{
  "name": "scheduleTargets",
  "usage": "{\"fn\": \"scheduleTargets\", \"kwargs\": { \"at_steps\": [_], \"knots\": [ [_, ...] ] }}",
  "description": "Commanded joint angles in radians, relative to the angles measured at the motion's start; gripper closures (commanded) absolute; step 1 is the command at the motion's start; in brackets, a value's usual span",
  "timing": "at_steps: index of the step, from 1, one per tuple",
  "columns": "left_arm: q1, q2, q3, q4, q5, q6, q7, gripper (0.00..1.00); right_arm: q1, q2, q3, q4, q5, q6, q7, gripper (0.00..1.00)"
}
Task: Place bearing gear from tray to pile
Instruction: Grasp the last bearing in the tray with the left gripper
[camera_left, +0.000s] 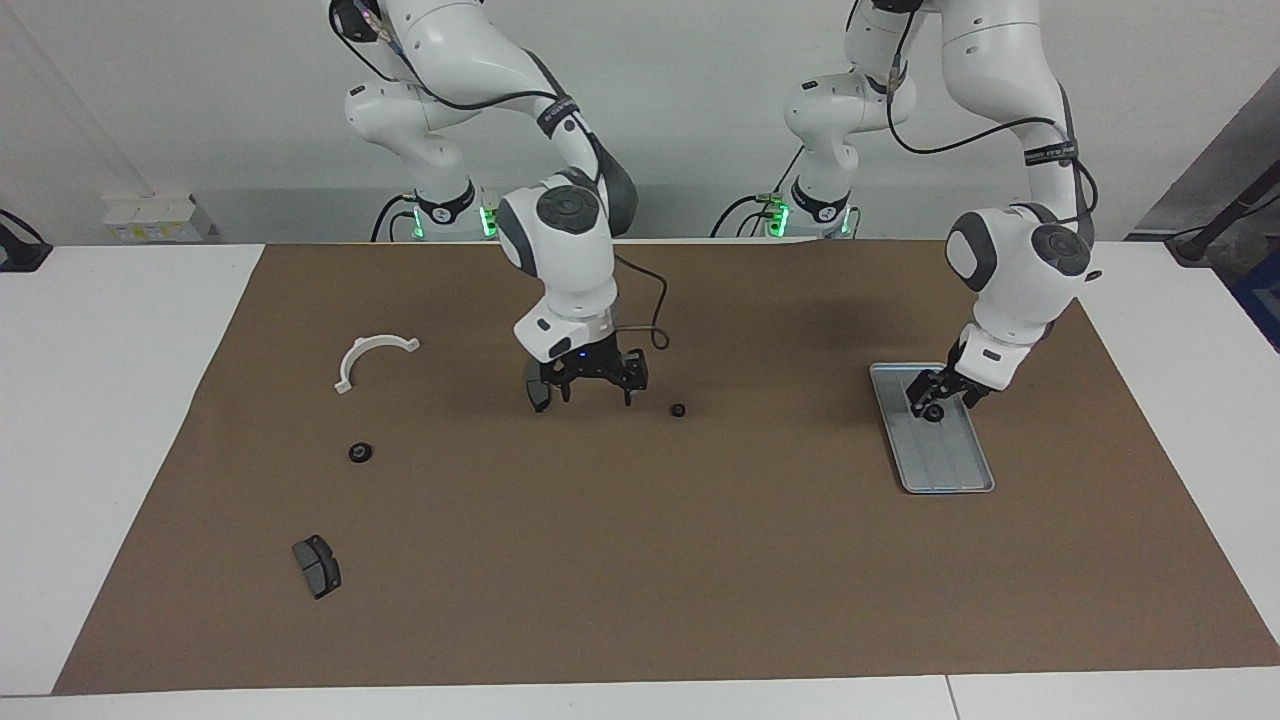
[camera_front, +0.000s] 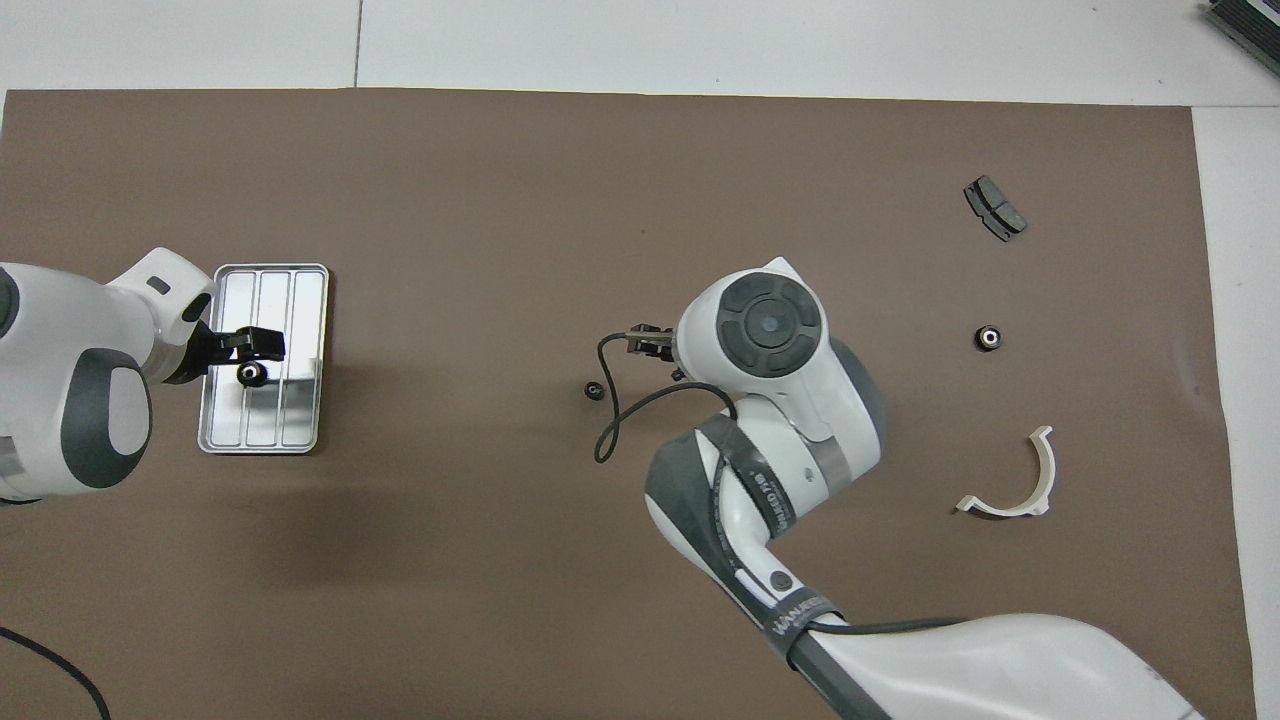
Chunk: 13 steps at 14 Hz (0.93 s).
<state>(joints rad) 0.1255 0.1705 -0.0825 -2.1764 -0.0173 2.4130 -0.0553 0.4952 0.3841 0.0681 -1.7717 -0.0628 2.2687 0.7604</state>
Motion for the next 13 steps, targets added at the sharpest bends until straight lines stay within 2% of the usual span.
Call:
{"fn": "scheduleTargets", "kwargs": {
  "at_steps": [1,3,6,9,11,12,13],
  "knots": [
    [0.014,-0.029,-0.011,-0.086,-0.003,0.077,0.011,0.11,0.045,0.151,-0.005,0.181,-0.031,-0.031,0.078,0.0],
    [0.014,-0.026,-0.011,-0.086,-0.003,0.077,0.008,0.21,0.077,0.196,-0.004,0.202,-0.032,-0.019,0.099,0.0],
    [0.014,-0.023,-0.011,-0.08,-0.003,0.08,0.005,0.44,0.091,0.203,-0.004,0.187,-0.038,0.017,0.103,0.0],
    [0.014,-0.02,-0.011,-0.069,-0.003,0.081,0.006,0.66,0.118,0.203,-0.004,0.164,-0.037,0.023,0.105,0.14],
    [0.014,-0.017,-0.011,-0.057,-0.003,0.081,0.008,0.77,0.131,0.202,-0.004,0.14,-0.037,0.035,0.106,0.28],
    [0.013,-0.01,-0.011,-0.037,-0.003,0.077,0.008,0.82,0.132,0.197,-0.004,0.129,-0.037,0.034,0.106,0.31],
    [0.01,0.001,-0.011,-0.002,-0.003,0.06,0.005,0.87,0.134,0.196,-0.004,0.127,-0.037,0.035,0.108,0.38]
  ]
}}
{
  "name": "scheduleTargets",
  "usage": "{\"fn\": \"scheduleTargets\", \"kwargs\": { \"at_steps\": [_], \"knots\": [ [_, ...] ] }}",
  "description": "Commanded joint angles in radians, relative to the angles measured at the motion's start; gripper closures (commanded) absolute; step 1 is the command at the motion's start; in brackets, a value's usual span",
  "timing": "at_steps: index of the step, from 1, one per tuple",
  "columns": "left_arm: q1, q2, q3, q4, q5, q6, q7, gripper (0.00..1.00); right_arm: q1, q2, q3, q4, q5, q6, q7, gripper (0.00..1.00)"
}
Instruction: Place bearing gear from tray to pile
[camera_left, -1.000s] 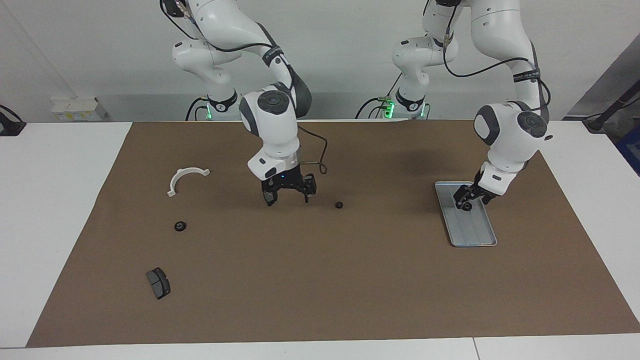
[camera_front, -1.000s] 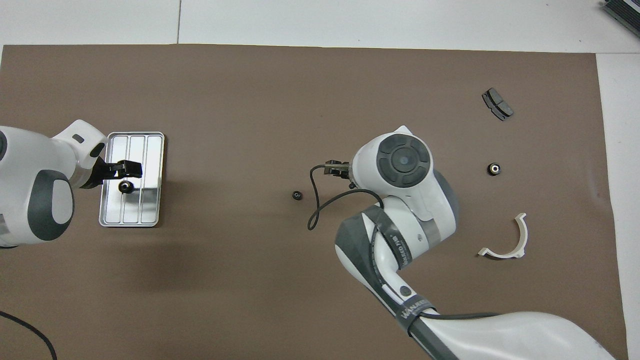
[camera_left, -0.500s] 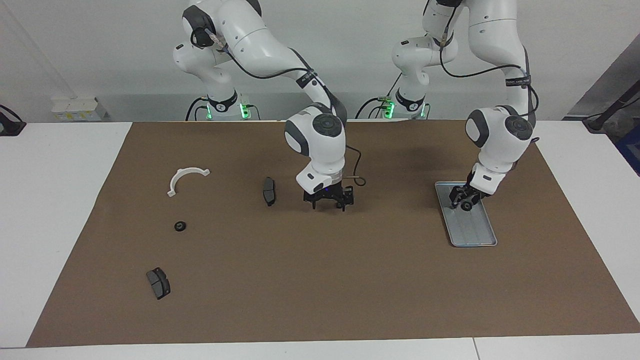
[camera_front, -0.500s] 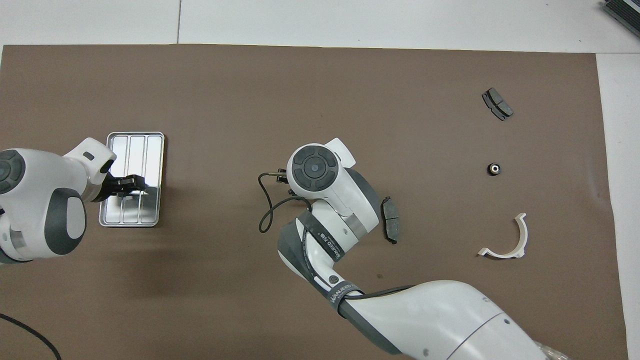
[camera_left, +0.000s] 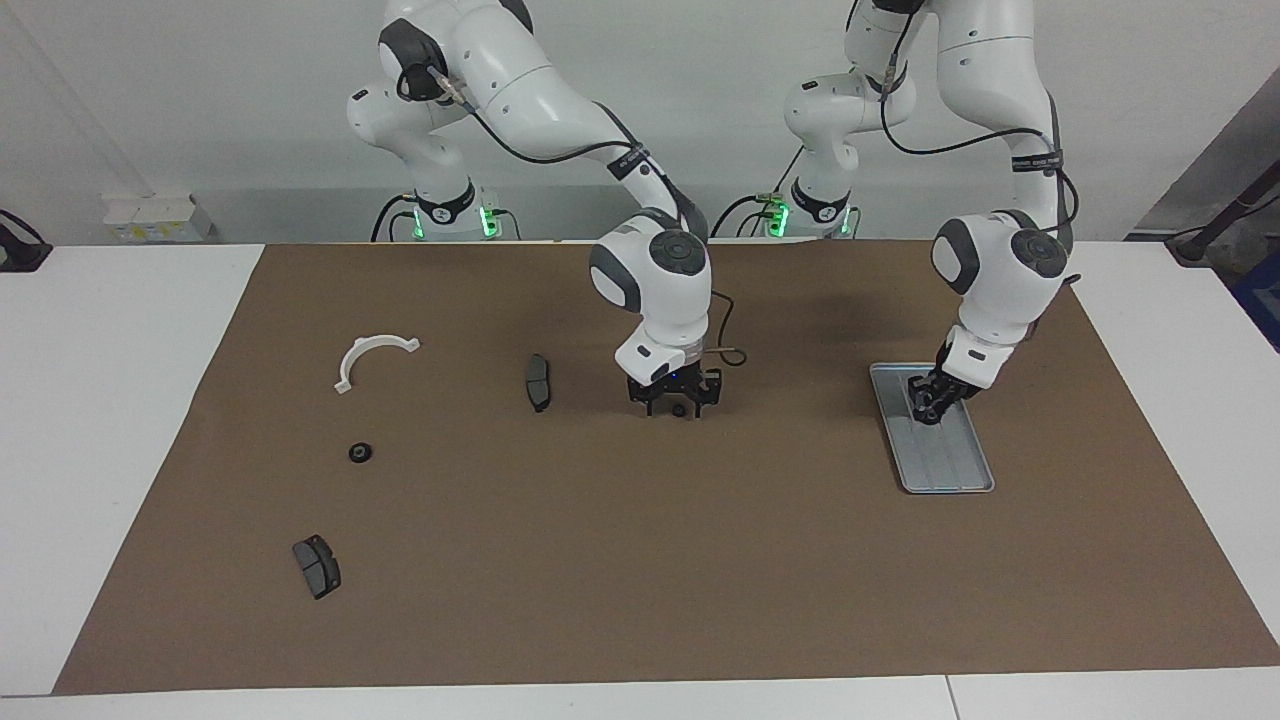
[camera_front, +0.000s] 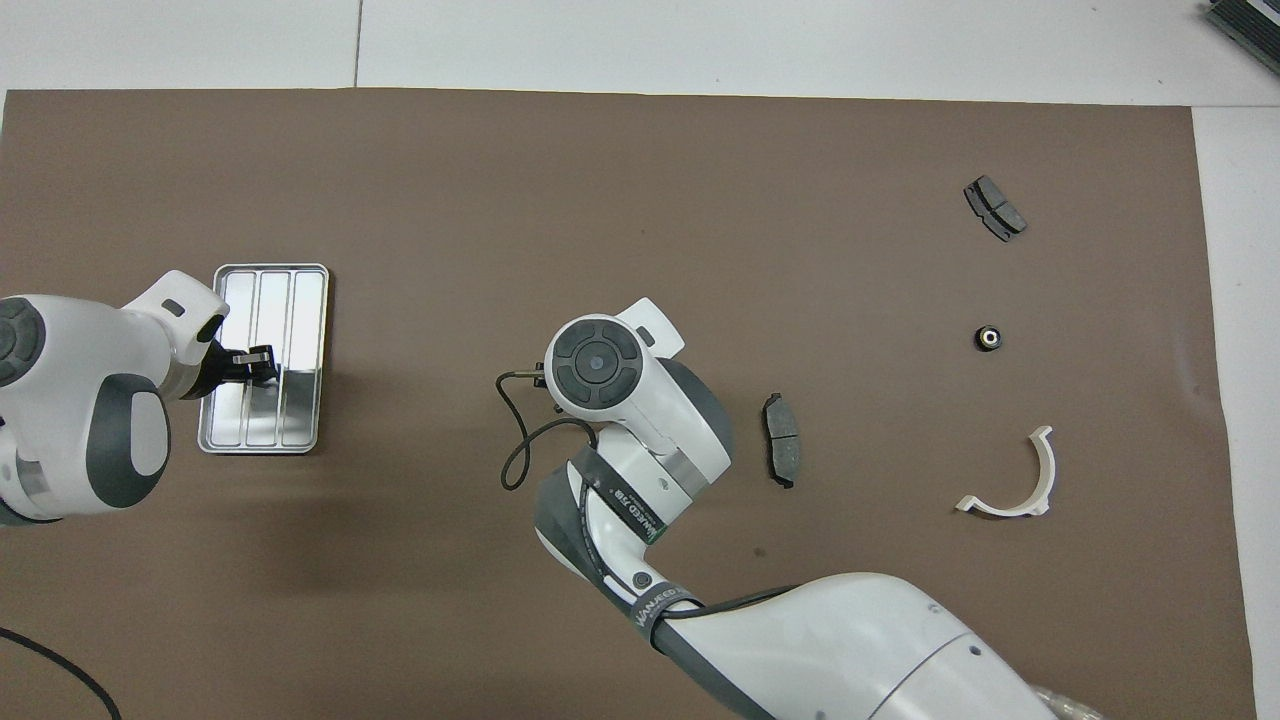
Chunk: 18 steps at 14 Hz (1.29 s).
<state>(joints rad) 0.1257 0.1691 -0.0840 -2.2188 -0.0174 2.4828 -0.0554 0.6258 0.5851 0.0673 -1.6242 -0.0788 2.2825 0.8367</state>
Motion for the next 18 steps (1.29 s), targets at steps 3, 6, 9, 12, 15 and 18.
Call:
{"fn": "scheduleTargets", "kwargs": {
  "at_steps": [3,6,9,12,15,18],
  "knots": [
    [-0.003,0.026,-0.013,0.192,-0.004,-0.126,-0.009,0.92,0.015,-0.005,-0.003,-0.017,-0.021,0.02,0.051,0.61],
    [-0.072,0.032,-0.02,0.297,-0.006,-0.22,-0.16,0.92,0.021,-0.008,-0.006,-0.006,-0.022,0.003,0.059,0.96],
    [-0.21,0.03,-0.023,0.297,-0.006,-0.196,-0.418,0.92,0.002,-0.059,-0.012,-0.023,-0.022,-0.007,0.056,1.0],
    [-0.352,0.029,-0.023,0.274,-0.006,-0.116,-0.66,0.9,-0.084,-0.206,-0.011,-0.184,-0.022,0.006,0.004,1.0],
    [-0.481,0.024,-0.023,0.223,-0.007,0.003,-0.8,0.9,-0.179,-0.35,-0.009,-0.347,-0.019,0.011,-0.114,1.0],
    [-0.575,0.033,-0.023,0.182,-0.007,0.057,-0.824,0.9,-0.288,-0.448,-0.009,-0.456,-0.003,0.008,-0.273,1.0]
  ]
}}
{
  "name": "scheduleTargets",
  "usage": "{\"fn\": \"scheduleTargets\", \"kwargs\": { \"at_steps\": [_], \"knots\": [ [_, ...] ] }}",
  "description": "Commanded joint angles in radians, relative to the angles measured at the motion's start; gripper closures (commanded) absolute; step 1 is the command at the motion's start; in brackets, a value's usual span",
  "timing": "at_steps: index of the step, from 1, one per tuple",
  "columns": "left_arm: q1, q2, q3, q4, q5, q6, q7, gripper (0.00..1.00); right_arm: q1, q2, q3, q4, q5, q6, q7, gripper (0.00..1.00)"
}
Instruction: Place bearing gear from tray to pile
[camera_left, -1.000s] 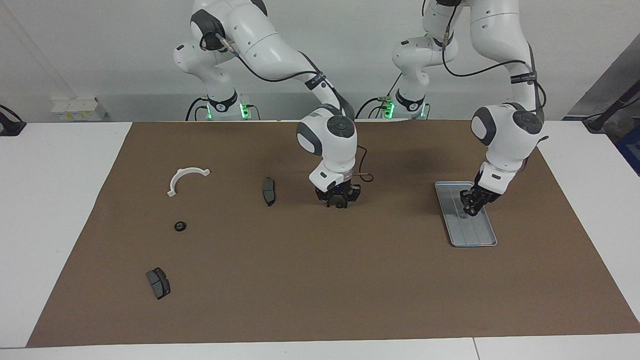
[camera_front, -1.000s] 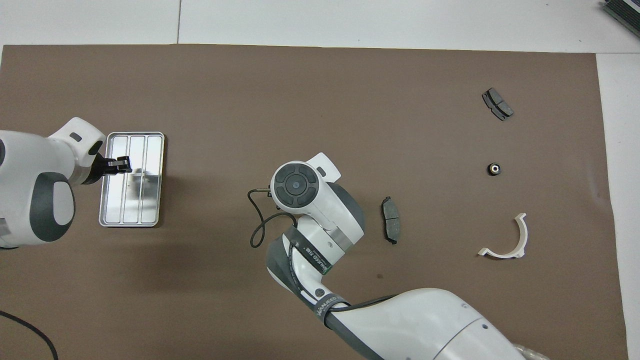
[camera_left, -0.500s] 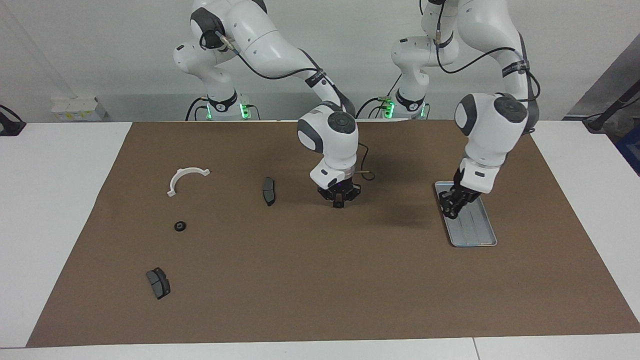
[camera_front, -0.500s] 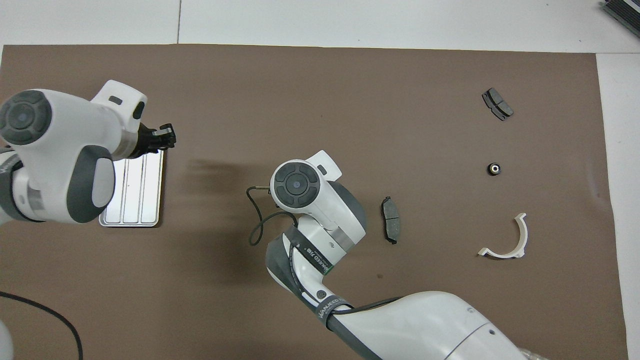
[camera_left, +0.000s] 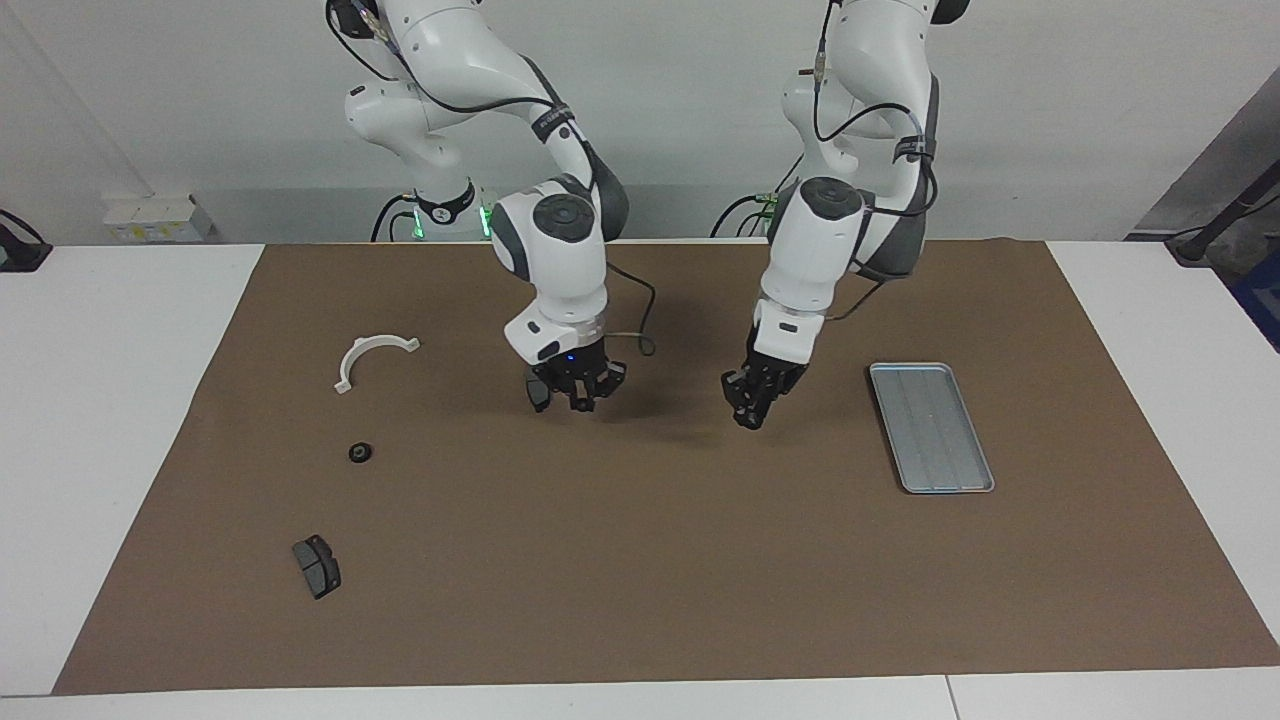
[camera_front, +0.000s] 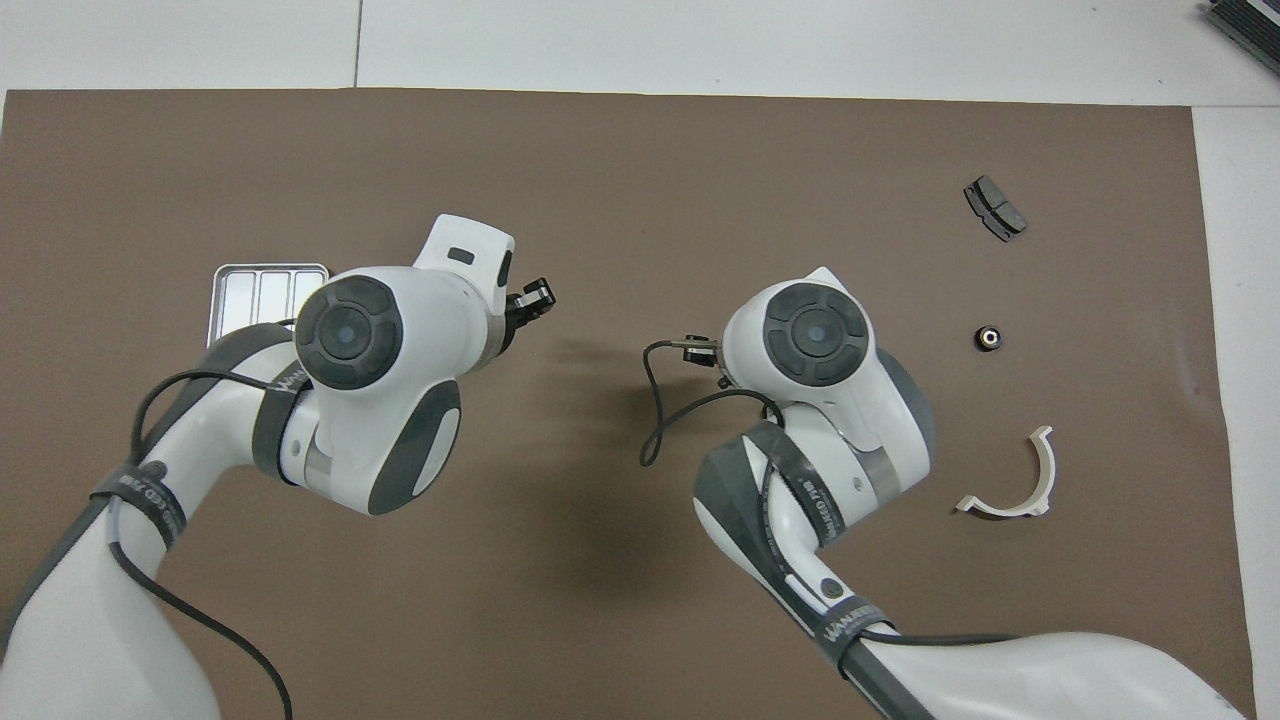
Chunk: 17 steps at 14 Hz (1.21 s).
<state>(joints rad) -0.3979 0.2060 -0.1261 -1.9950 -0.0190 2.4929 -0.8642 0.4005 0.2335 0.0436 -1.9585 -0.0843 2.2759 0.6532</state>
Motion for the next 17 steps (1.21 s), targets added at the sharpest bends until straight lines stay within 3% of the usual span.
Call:
{"fn": "scheduleTargets", "kwargs": {
  "at_steps": [1,3,6,8,11,12,13,14,15,17],
  "knots": [
    [-0.071,0.0,0.019,-0.056,-0.006,0.053,-0.013,0.88,-0.112,-0.117,0.016,-0.153,0.006,0.016,-0.149,1.0],
    [-0.123,0.032,0.019,-0.088,-0.006,0.108,-0.015,0.85,-0.175,-0.141,0.016,-0.2,0.029,0.017,-0.262,1.0],
    [-0.145,0.064,0.019,-0.107,-0.006,0.15,-0.013,0.57,-0.282,-0.167,0.016,-0.307,0.041,0.111,-0.418,1.0],
    [-0.145,0.064,0.02,-0.102,-0.004,0.139,-0.012,0.0,-0.319,-0.168,0.016,-0.364,0.041,0.177,-0.471,1.0],
    [-0.119,0.058,0.031,-0.05,-0.002,0.104,-0.007,0.0,-0.318,-0.16,0.016,-0.392,0.041,0.209,-0.472,0.88],
    [-0.075,0.047,0.032,-0.006,0.004,0.031,0.0,0.0,-0.318,-0.16,0.016,-0.393,0.041,0.208,-0.471,0.8],
    [-0.012,0.036,0.029,0.063,0.01,-0.071,0.011,0.0,-0.312,-0.158,0.016,-0.39,0.041,0.206,-0.466,0.64],
    [0.037,0.035,0.029,0.138,0.01,-0.189,0.052,0.0,-0.301,-0.16,0.018,-0.379,0.041,0.197,-0.46,0.24],
    [0.095,0.033,0.028,0.201,0.008,-0.294,0.138,0.0,-0.29,-0.164,0.018,-0.364,0.041,0.194,-0.451,0.0],
    [0.213,0.018,0.026,0.301,-0.002,-0.464,0.279,0.0,-0.244,-0.164,0.019,-0.295,0.041,0.139,-0.399,0.0]
  ]
}}
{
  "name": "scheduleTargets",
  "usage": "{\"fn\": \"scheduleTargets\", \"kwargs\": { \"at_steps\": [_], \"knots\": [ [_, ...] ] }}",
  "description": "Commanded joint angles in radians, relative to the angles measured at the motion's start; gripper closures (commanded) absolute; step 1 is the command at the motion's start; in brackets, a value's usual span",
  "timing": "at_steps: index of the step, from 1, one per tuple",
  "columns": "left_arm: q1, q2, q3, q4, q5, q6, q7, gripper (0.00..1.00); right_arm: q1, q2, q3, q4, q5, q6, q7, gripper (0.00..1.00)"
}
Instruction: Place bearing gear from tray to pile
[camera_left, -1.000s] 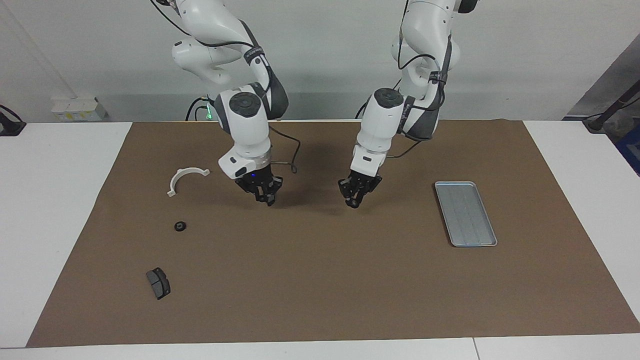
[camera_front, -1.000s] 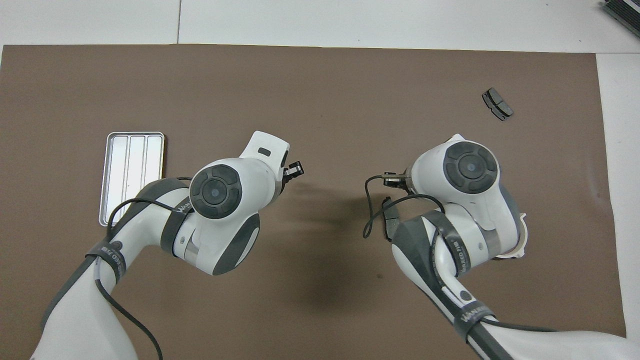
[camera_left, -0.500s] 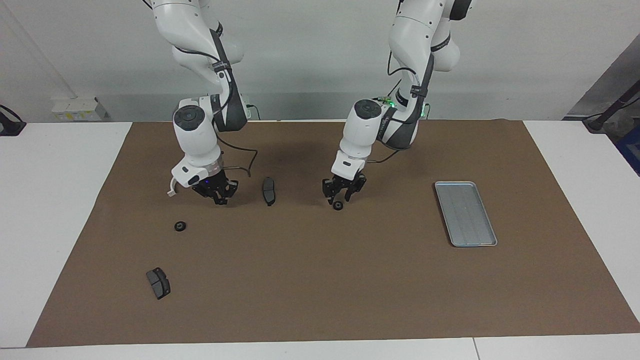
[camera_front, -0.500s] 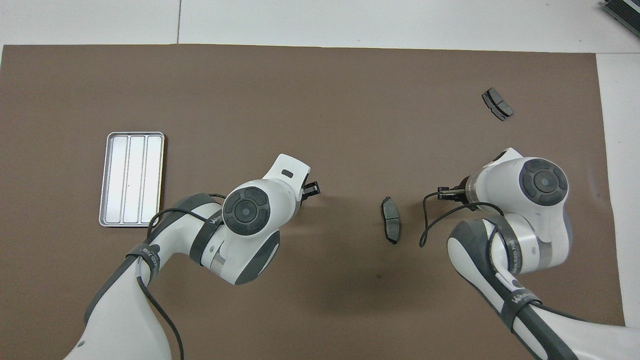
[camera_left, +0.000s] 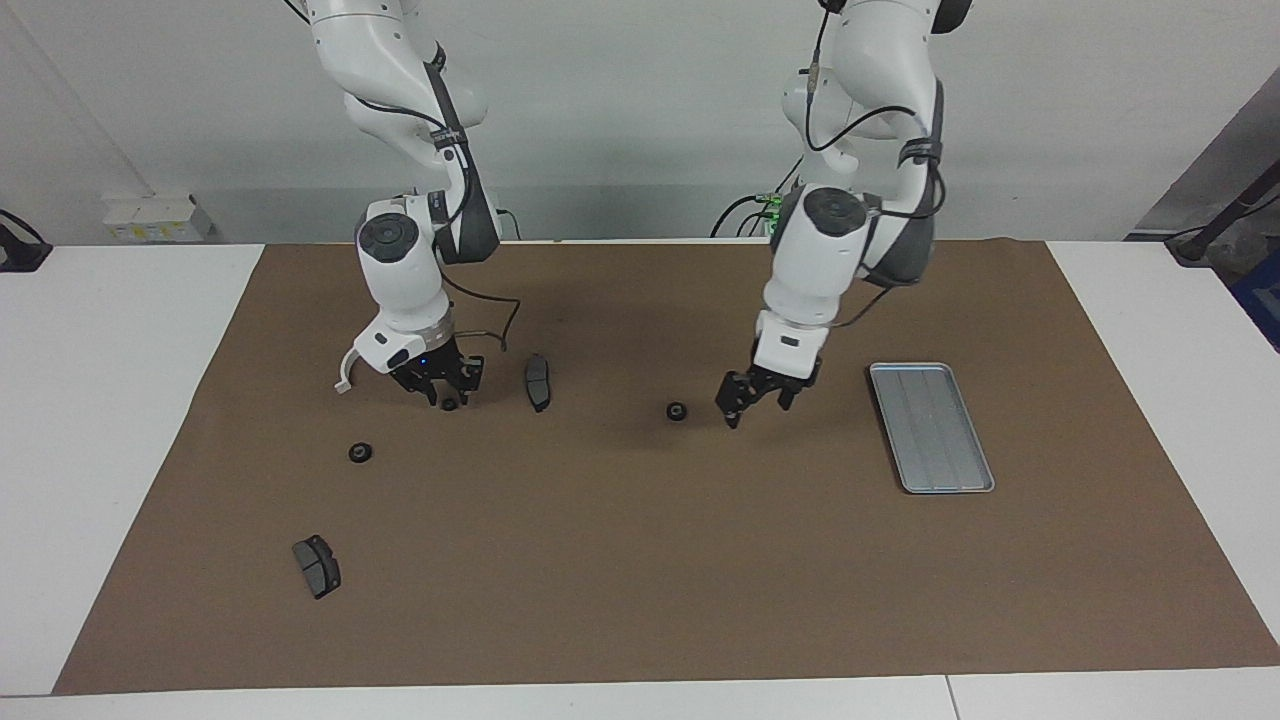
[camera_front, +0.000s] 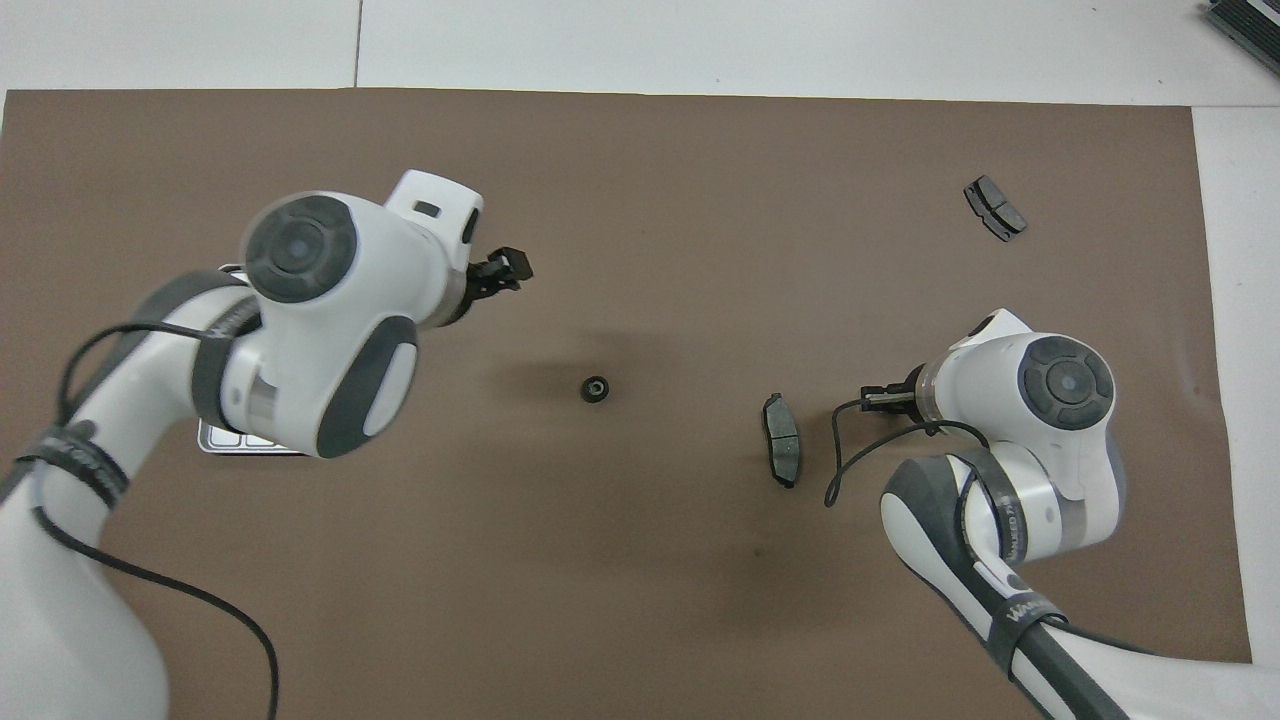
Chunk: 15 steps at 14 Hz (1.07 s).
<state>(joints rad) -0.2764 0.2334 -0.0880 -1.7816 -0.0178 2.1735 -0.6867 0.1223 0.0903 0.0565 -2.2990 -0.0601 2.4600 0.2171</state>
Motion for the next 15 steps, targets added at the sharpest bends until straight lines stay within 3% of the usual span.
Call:
{"fn": "scheduleTargets", "kwargs": {
  "at_steps": [1,5,10,15],
  "knots": [
    [0.136,-0.012,-0.01,0.126,-0.001,-0.212,0.165,0.0,0.065,-0.009,0.006,0.1,0.017,-0.094,0.066,0.0],
    [0.272,-0.081,-0.006,0.174,0.01,-0.359,0.407,0.0,0.18,0.066,0.008,0.251,0.017,-0.128,0.201,0.0],
    [0.293,-0.098,-0.012,0.315,0.104,-0.567,0.484,0.0,0.322,0.248,0.006,0.539,0.003,-0.191,0.35,0.0],
    [0.292,-0.138,-0.01,0.242,0.096,-0.541,0.564,0.0,0.441,0.44,0.005,0.72,-0.055,-0.196,0.514,0.0]
  ]
}}
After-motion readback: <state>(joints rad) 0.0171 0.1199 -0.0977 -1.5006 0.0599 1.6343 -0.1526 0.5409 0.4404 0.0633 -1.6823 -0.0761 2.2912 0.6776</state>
